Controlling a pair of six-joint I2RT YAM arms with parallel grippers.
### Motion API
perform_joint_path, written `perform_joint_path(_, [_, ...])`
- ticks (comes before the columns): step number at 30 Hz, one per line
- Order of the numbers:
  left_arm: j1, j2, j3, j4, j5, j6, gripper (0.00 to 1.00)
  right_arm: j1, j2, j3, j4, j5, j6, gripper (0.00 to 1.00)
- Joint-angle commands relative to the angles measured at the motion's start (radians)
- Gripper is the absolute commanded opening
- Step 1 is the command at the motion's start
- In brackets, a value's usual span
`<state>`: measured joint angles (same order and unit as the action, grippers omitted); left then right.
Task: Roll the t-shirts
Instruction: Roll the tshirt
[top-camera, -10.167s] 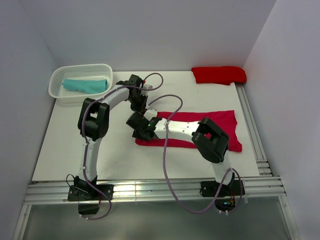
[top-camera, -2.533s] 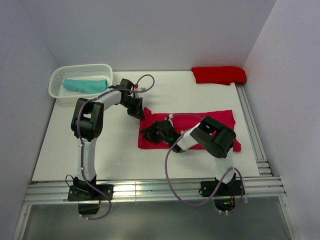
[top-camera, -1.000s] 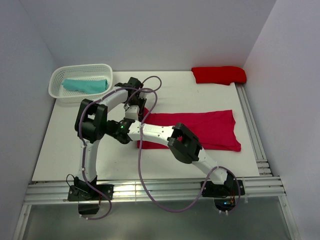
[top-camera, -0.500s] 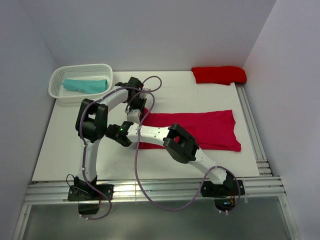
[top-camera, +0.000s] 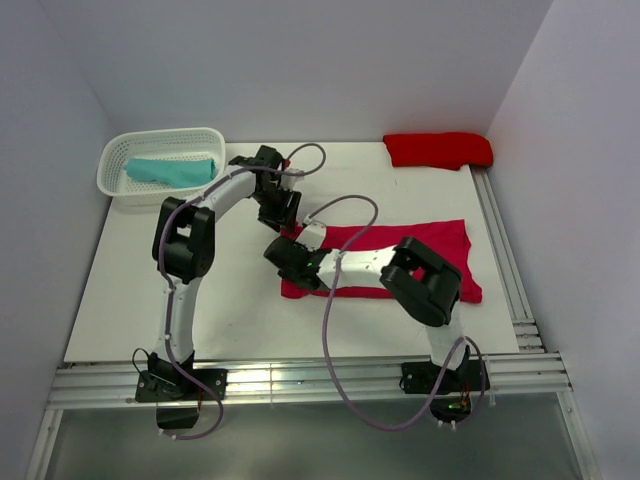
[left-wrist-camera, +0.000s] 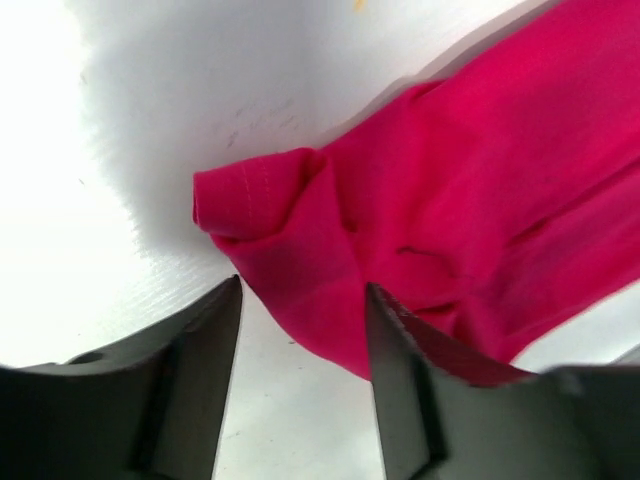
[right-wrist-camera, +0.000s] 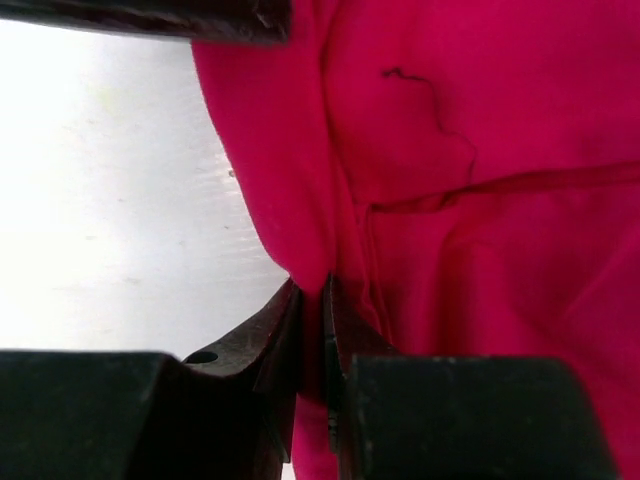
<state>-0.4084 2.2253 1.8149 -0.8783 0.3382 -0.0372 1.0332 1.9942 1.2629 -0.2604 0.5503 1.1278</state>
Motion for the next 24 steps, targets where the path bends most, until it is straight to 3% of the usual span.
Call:
perform_joint_path(1, [0.025,-0.03,0.083,-0.017,0.106,0.031,0.58,-0.05,-0.032,-0.153,0.374,-0.255,0.056,0.08])
perform_joint_path(5, [0.055,-0.059,0.104,-0.047,0.214,0.089,0.64,-0.113,-0.031,-0.319,0.636,-0.384,0.173,0.07])
perform_joint_path(10, [0.111,-0.119,0.005,-0.041,0.309,0.132,0.65,-0.156,0.017,-0.465,0.991,-0.473,0.317,0.07])
perform_joint_path(17, [0.154,-0.115,-0.159,0.021,0.418,0.206,0.65,-0.163,0.109,-0.545,1.182,-0.507,0.446,0.06])
perform_joint_path(24, [0.161,-0.007,-0.201,0.13,0.536,0.168,0.62,-0.165,0.149,-0.602,1.306,-0.515,0.507,0.06])
